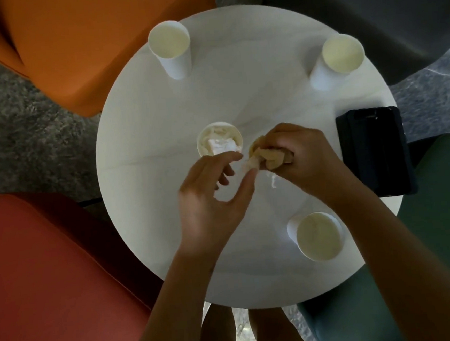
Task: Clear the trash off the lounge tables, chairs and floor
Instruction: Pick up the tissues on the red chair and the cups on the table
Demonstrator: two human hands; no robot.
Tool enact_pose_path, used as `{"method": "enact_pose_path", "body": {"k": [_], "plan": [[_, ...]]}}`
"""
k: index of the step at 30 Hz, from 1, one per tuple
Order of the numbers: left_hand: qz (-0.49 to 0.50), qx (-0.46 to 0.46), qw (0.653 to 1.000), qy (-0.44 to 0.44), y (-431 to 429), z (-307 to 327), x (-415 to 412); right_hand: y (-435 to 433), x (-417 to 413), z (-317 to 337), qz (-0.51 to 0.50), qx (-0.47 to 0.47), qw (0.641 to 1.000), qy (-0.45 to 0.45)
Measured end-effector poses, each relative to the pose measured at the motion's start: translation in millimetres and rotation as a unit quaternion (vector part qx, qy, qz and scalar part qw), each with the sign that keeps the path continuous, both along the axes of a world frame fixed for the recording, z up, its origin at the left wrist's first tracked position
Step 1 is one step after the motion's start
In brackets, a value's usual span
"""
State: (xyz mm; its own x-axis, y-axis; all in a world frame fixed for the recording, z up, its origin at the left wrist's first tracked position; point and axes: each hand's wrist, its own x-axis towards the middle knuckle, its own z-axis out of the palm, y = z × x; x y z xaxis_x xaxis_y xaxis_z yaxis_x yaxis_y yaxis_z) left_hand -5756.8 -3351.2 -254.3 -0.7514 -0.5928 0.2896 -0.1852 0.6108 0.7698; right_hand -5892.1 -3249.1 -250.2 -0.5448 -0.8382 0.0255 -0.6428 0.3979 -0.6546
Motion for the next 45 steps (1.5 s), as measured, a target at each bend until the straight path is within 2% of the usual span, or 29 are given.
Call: {"method": "enact_pose_path", "body": {"k": [3, 6, 9, 13, 15, 18, 22, 26, 28, 31, 34, 37, 41, 45], "plan": [[-0.027, 0.088, 0.995, -0.033, 1.3, 9.9, -1.1, -9.9, 12.8, 17.1, -0.036, -0.080, 0.995, -0.045], [0.000, 0.178, 0.984, -0.018, -2.4, 14.9, -1.4, -19.4, 24.6, 20.2, -0.047, -0.079, 0.991, -0.097], [0.045, 0.224, 0.974, -0.010, -10.8, 14.7, -2.0, -24.4, 32.7, 17.7, -0.047, -0.060, 0.984, -0.162], [0.104, 0.240, 0.965, -0.017, -26.1, 9.6, -9.6, -27.9, 33.3, 13.5, -0.049, -0.084, 0.951, -0.295], [0.104, 0.231, 0.967, -0.023, -31.3, 5.6, -15.0, -34.6, 31.7, 7.4, -0.108, -0.097, 0.955, -0.260], [0.092, 0.195, 0.976, -0.036, -33.6, -1.9, -22.3, -46.9, 33.9, -4.1, -0.168, -0.094, 0.973, -0.124], [0.107, 0.133, 0.982, -0.079, -36.2, -15.4, -26.8, -56.3, 36.1, -19.3, -0.210, -0.049, 0.974, -0.067], [0.103, 0.072, 0.985, -0.122, -40.9, -27.3, -26.7, -63.7, 37.1, -30.4, -0.223, 0.009, 0.973, 0.060], [0.086, 0.043, 0.987, -0.130, -42.5, -29.6, -27.1, -65.7, 38.1, -30.2, -0.222, 0.031, 0.970, 0.091], [0.059, -0.029, 0.989, -0.134, -44.0, -30.3, -27.5, -62.8, 39.4, -30.8, -0.178, 0.085, 0.975, 0.105], [0.057, -0.087, 0.979, -0.173, -43.5, -31.4, -25.9, -57.4, 42.5, -28.4, -0.128, 0.130, 0.980, 0.074], [0.034, -0.093, 0.971, -0.218, -40.8, -33.1, -24.1, -55.8, 41.5, -30.7, -0.093, 0.180, 0.977, 0.058], [-0.014, -0.075, 0.938, -0.339, -37.9, -38.4, -26.7, -61.7, 35.2, -40.4, -0.072, 0.240, 0.967, 0.058], [-0.037, -0.068, 0.932, -0.355, -41.5, -39.3, -28.3, -67.3, 28.4, -41.2, -0.061, 0.261, 0.962, 0.055]]}}
